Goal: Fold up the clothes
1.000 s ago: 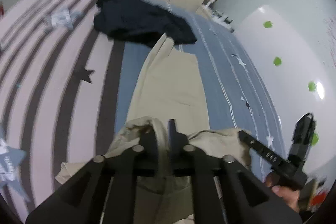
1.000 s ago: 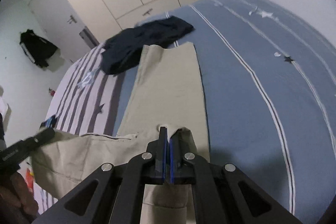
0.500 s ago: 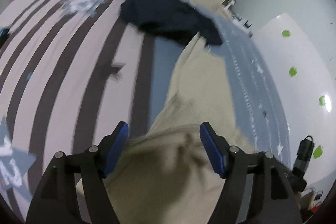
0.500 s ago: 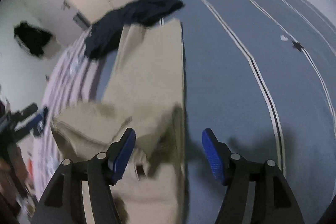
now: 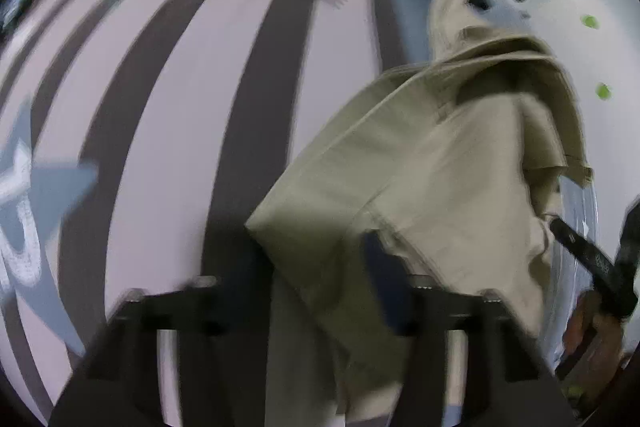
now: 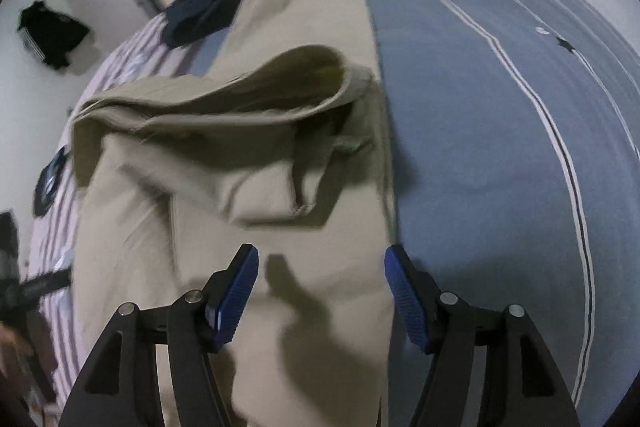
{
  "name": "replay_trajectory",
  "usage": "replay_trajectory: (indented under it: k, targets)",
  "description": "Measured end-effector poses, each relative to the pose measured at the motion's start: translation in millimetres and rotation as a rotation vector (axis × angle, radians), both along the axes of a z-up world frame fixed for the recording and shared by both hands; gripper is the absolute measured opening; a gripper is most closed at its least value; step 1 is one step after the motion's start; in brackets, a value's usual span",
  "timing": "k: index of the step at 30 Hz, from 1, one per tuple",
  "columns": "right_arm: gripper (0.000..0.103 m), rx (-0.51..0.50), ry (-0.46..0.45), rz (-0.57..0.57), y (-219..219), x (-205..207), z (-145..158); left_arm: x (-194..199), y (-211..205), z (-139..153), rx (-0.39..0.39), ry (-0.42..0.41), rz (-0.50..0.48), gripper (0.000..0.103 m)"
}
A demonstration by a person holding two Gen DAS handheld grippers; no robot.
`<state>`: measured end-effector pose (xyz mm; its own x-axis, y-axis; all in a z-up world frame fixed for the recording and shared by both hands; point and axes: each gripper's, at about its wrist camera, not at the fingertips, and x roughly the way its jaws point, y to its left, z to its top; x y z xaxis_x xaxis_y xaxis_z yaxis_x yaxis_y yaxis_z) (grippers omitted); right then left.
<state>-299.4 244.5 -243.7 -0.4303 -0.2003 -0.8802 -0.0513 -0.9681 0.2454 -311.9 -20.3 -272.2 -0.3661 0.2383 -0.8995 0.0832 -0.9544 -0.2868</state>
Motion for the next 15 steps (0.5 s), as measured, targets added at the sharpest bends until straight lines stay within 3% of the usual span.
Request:
replay_trajectory:
  k: [1,4,8,15]
  targets:
    - [0.062,-0.002,0.008,-0.013,1,-5,-1,0,8,14,-0.020,0.058,-0.039,0.010]
    - [0.062,0.004,0.053,-0.003,-1,-27,5,-3,25,47,0.003,0.151,-0.101,0.008]
    - [0.062,0.057,0.110,-0.002,1,-75,19,-39,59,104,0.080,0.273,-0.178,0.008]
    - [0.062,-0.055,0.160,-0.150,50,-147,62,-126,153,185,0.287,0.432,-0.366,0.008]
